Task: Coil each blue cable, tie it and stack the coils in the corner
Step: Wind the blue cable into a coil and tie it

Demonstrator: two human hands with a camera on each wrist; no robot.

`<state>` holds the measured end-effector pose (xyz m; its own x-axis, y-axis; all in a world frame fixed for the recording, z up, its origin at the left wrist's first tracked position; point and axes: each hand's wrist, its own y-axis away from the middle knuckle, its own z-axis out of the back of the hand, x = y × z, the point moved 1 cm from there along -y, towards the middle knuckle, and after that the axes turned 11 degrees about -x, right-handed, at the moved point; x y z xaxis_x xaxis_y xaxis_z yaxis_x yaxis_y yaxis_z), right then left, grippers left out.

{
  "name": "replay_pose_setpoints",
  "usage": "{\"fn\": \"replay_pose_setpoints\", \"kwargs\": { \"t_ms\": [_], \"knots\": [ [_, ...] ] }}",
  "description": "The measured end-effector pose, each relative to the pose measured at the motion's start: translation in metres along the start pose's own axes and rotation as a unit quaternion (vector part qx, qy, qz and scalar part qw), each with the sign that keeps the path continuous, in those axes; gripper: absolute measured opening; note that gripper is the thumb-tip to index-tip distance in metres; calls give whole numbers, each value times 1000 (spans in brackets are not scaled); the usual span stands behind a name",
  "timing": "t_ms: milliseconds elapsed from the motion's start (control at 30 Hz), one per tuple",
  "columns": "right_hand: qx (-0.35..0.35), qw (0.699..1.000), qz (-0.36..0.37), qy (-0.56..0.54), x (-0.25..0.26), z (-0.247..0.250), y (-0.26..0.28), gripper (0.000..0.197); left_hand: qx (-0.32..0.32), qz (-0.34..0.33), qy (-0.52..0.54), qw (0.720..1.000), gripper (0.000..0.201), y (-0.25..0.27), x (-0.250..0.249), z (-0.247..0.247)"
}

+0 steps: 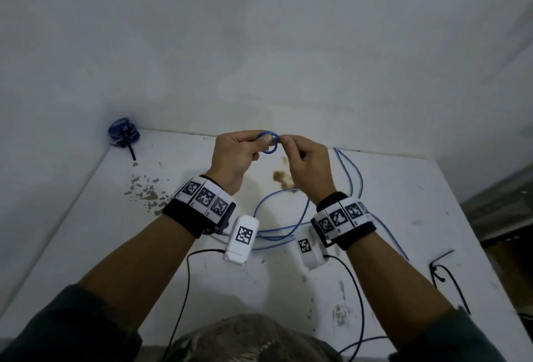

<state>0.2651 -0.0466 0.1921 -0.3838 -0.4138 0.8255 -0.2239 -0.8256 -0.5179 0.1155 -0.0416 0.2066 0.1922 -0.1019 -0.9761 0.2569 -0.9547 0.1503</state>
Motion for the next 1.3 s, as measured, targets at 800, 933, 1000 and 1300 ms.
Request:
{"fn": "replay_pose_setpoints", "kwargs": {
  "t_ms": [800,933,1000,1300],
  "knots": [
    [264,963,-28,36,18,27,-41,10,174,-201,-318,910,11,-6,-42,23],
    [235,972,-27,-2,22,30,-48,8,150,-186,-239,941,13,-3,-38,18],
    [208,978,-19,-25,20,27,-44,10,123,-193,-198,953,13,-5,-35,17],
    [-20,996,-36,-78,16,-19,-16,29,46,-25,123,991,22,-3,-5,-12]
  ]
}}
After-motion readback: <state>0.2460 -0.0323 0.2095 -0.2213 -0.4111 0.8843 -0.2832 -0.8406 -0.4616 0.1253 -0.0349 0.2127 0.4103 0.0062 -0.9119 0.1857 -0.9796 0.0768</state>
